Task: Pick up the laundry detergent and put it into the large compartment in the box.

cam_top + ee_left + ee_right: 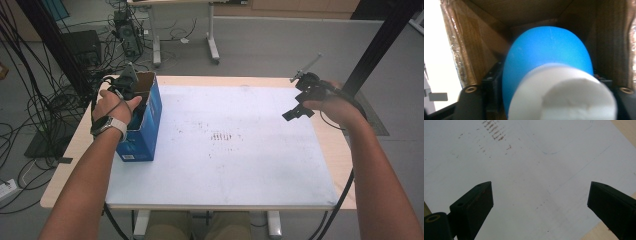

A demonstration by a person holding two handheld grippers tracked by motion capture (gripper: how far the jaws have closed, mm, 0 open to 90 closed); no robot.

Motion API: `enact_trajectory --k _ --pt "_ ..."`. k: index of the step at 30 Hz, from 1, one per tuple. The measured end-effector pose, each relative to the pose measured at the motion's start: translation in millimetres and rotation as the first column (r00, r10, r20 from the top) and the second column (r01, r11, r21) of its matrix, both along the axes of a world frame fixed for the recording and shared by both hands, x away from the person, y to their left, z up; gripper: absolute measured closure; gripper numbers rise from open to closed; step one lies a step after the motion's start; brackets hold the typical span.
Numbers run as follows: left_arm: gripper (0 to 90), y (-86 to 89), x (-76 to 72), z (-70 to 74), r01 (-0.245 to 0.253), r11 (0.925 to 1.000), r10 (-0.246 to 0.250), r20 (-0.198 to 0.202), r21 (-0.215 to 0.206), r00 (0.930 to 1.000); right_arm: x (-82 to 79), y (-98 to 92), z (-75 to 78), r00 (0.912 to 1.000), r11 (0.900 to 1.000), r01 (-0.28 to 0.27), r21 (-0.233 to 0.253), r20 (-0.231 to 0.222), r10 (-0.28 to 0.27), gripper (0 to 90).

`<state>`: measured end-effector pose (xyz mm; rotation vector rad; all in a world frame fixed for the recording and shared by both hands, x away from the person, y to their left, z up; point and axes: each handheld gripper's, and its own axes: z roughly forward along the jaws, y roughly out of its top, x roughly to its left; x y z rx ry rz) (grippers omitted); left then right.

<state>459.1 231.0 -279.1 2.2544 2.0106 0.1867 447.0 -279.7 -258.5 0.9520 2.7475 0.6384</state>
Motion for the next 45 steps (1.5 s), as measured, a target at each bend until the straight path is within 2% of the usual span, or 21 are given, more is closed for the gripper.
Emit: enact_trajectory --k 7,16,23,28,30,34,36,40,44,45 --pt "28.8 1.1 -1.8 1.6 0.007 0.9999 -0.007 0.007 -0.011 0.9999 -1.2 1.9 0.5 1.0 1.0 -0.002 0.002 0.002 0.002 6.2" --pt "28.2 5.0 -3.4 5.5 0.029 0.9984 -0.029 0.013 -0.049 0.9995 -3.0 2.1 1.1 1.0 1.0 -0.001 0.003 0.004 0.001 6.2" --pt "27.9 3.2 -4.9 11.2 0.036 0.9988 -0.035 0.019 -0.035 0.9992 -2.7 5.5 2.1 0.9999 1.0 -0.01 0.003 0.007 0.01 6.2" --pt "27.4 3.6 -6.4 16.6 0.054 0.9979 -0.053 0.039 -0.035 0.9979 -3.1 7.0 1.5 0.9999 1.0 -0.01 0.002 0.003 0.01 6.2" --pt "20.4 4.2 -7.4 21.7 0.056 0.9974 -0.054 0.055 -0.045 0.997 -3.5 7.0 0.9 0.9999 1.0 -0.012 0.002 0.002 0.012 6.2" --pt "16.4 4.8 -8.6 26.7 0.063 0.9971 -0.06 0.066 -0.042 0.996 -4.3 6.8 1.6 1.0 1.0 -0.008 0.004 0.005 0.008 6.2" --pt "14.5 6.1 -9.3 30.3 0.063 0.9966 -0.059 0.071 -0.054 0.9958 -5.5 6.6 2.5 0.9999 1.0 -0.009 0.003 0.007 0.009 6.2" --pt "14.0 6.5 -10.5 34.1 0.073 0.9957 -0.069 0.076 -0.056 0.9947 -7.0 5.3 3.1 1.0 1.0 -0.006 0.005 0.008 0.006 6.2" --pt "13.8 4.5 -13.4 41.7 0.078 0.9955 -0.072 0.096 -0.055 0.9928 -8.5 3.8 4.1 0.9999 1.0 0.0 0.01 0.011 0.0 6.2" --pt "13.8 2.3 -14.6 45.5 0.085 0.9947 -0.078 0.111 -0.059 0.9907 -8.7 3.8 4.1 0.9999 1.0 0.0 0.009 0.011 0.0 6.2"
